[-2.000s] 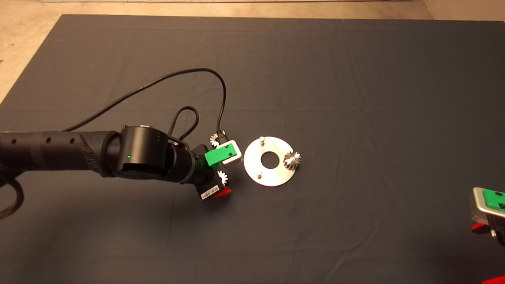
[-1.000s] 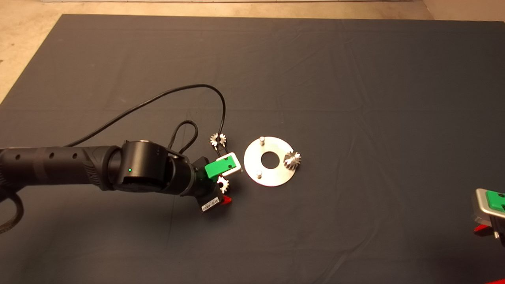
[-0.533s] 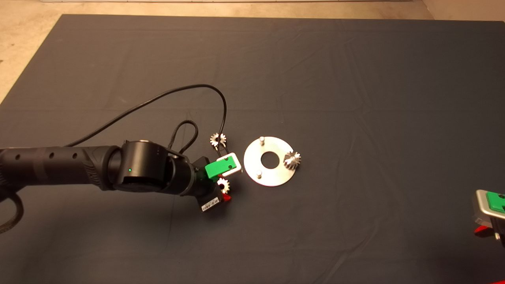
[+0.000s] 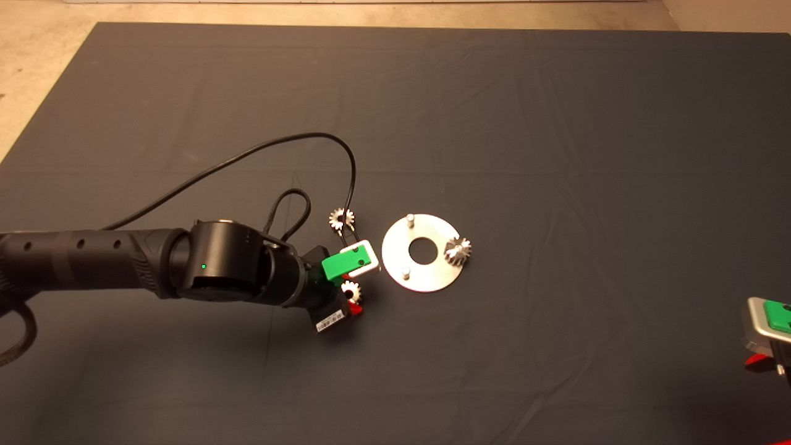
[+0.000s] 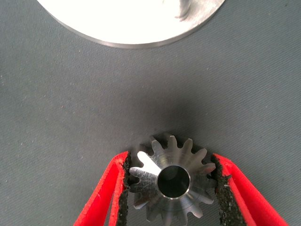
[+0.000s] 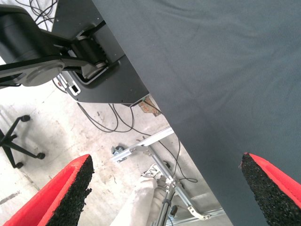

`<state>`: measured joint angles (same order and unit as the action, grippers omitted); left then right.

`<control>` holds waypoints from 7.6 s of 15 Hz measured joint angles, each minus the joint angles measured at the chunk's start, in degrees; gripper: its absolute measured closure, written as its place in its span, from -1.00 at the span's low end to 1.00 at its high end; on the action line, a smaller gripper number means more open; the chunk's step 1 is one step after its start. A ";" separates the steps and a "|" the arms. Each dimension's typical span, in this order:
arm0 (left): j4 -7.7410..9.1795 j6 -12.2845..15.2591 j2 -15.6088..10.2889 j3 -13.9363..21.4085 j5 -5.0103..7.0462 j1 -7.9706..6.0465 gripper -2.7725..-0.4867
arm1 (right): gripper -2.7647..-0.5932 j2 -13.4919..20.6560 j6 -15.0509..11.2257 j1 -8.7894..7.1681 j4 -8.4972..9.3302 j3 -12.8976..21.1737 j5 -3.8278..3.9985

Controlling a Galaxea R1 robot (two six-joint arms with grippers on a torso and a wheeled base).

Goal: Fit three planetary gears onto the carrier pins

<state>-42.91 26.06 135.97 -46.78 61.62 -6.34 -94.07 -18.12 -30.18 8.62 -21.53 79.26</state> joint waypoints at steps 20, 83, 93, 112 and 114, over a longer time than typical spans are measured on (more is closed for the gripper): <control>5.50 0.06 6.64 1.06 5.50 -6.31 0.70 | -0.60 0.14 0.02 0.00 0.00 0.00 0.01; 8.87 -4.35 15.79 -9.55 0.22 -7.68 0.72 | -0.60 1.24 0.02 -0.02 0.44 0.34 -0.13; 10.41 -5.55 15.92 -11.15 0.41 -8.58 0.72 | -0.60 1.24 0.04 -0.02 0.41 0.32 -0.10; 13.99 -6.11 15.76 -11.28 2.21 -9.23 0.72 | -0.60 1.05 0.48 -0.02 0.41 -0.77 -0.10; 14.01 -6.06 15.76 -11.33 2.21 -9.23 0.72 | -0.60 1.07 0.48 -0.02 0.41 -0.77 -0.10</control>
<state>-28.90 20.00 151.74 -58.10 63.83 -15.57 -93.00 -17.64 -30.21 9.03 -22.30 79.17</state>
